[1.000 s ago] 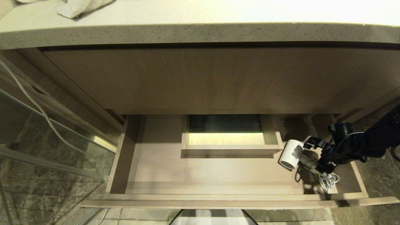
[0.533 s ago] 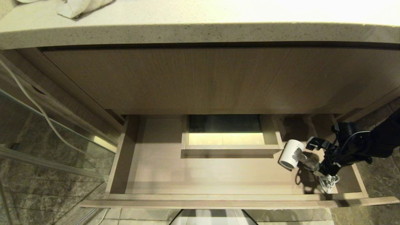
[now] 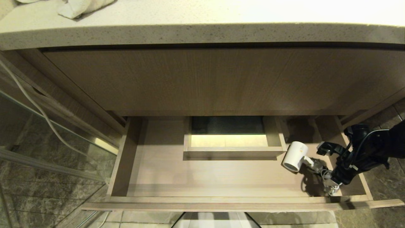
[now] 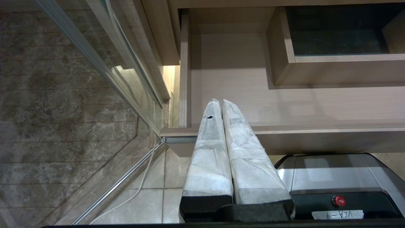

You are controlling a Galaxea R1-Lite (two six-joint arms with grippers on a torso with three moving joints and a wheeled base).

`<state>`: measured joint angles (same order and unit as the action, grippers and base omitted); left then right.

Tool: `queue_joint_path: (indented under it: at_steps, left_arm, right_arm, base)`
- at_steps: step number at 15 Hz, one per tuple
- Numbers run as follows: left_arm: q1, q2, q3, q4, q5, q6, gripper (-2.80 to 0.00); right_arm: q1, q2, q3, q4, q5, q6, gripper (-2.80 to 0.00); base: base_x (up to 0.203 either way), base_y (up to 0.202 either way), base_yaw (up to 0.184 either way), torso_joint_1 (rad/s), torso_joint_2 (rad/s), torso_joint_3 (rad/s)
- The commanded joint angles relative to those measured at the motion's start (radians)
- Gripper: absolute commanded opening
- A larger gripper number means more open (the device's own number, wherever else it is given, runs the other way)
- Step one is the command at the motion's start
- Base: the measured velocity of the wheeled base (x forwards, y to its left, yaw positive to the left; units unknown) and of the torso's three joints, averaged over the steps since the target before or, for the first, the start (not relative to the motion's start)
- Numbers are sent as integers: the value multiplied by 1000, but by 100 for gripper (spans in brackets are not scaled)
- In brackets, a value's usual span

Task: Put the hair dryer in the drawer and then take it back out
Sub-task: Take the hairdryer out

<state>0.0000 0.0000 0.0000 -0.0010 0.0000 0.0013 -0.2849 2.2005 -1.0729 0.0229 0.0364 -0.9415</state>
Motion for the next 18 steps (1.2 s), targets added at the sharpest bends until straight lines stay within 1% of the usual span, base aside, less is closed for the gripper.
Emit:
queue_joint_path:
  at_steps: [1,3,5,7,9,10,14,16,18]
  left_arm:
    - [0,0,0,-1,0,0,-280]
    - [0,-1,0,-1,0,0,-280]
    - [0,0,0,-1,0,0,-280]
    - [0,-2,0,-1,0,0,-280]
    - [0,-2,0,-1,0,0,-280]
    - [0,-2,0,-1,0,0,-280]
    - [0,-2,0,-1,0,0,-280]
    - [0,0,0,-1,0,0,-280]
    - [0,-2,0,-1,0,0,-280]
  right_arm:
    - [-4,-48,48,55,3,-8,0]
    - [-5,-44,53,36,18,-8,0]
    - [-3,-45,66,-10,53,-12,0]
    - [8,-24,66,-116,138,-23,0]
    - [9,10,99,-230,175,-26,0]
    - [9,28,100,-257,183,-33,0]
    - [8,124,90,-314,257,-120,0]
    - [6,201,62,-338,262,-168,0]
    - [3,248,2,-355,273,-180,0]
  base:
    - [0,0,0,0,0,0]
    - [0,0,0,0,0,0]
    - [0,0,0,0,0,0]
    - [0,0,0,0,0,0]
    - [0,0,0,0,0,0]
    - [0,0,0,0,0,0]
    - [0,0,0,0,0,0]
    - [0,0,0,0,0,0]
    - [0,0,0,0,0,0]
